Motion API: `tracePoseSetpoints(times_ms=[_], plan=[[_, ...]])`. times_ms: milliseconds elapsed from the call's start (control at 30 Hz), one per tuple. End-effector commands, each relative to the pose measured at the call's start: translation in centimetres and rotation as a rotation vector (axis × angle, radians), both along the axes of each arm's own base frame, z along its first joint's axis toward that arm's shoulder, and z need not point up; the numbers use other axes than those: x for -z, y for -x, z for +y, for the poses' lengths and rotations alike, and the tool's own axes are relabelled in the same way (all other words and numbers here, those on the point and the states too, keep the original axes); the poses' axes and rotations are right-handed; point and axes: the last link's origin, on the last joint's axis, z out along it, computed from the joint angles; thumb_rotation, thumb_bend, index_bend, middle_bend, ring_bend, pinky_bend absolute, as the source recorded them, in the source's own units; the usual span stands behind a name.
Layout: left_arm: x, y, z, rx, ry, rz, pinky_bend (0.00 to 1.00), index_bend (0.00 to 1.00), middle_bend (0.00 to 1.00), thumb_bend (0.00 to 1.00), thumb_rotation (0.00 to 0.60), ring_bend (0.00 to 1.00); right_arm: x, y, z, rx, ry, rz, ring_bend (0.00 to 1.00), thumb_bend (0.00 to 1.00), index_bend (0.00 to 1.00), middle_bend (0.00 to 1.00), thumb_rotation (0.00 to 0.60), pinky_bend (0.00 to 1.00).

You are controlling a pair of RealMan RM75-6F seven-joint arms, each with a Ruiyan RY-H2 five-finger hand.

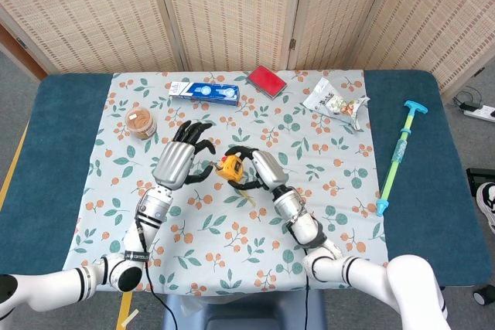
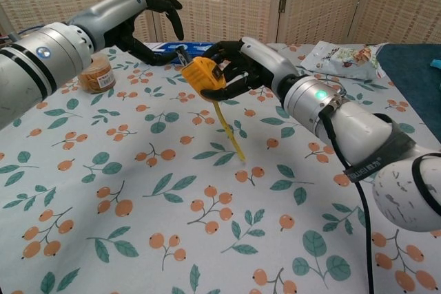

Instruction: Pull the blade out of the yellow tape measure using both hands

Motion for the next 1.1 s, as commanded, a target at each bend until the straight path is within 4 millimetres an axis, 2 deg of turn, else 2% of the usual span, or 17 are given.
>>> tracePoseSetpoints(times_ms=[33,400,600,733,1100], plan=[[0.0,0.1,0.0,0.001,0.005,0.001,0.00,0.52,0.17,0.84,0.600,0.12,0.0,0.0,-0.1,0.003,-0.001,-0.002,0.43,0.41,0.55,0.46,0.600,0.28],[0.3,0.5,0.1,-0.003,0.018,0.000,0.00,0.57,0.20,0.89,0.600,0.12,0.0,-0.2,-0.3,0.008,-0.002,-0.006,0.43,0.41,0.55,0.46,0.600,0.28],[-0.2,1.2,0.3,-0.027,0.005,-0.020,0.00,0.57,0.20,0.90,0.600,0.12,-0.4,0.5,-0.3,0.005,0.000,0.018,0.42,0.41,0.55,0.46,0.600,0.28],[-1.0,2.0,0.6,-0.046,-0.003,-0.062,0.00,0.55,0.21,0.90,0.600,0.14,-1.2,1.6,-0.4,-0.003,0.004,0.056,0.42,0.41,0.55,0.46,0.600,0.28],[-3.9,5.5,2.1,-0.113,-0.043,-0.161,0.00,0.51,0.23,0.90,0.600,0.17,-5.7,7.2,0.6,-0.041,-0.003,0.268,0.43,0.41,0.55,0.46,0.600,0.28]])
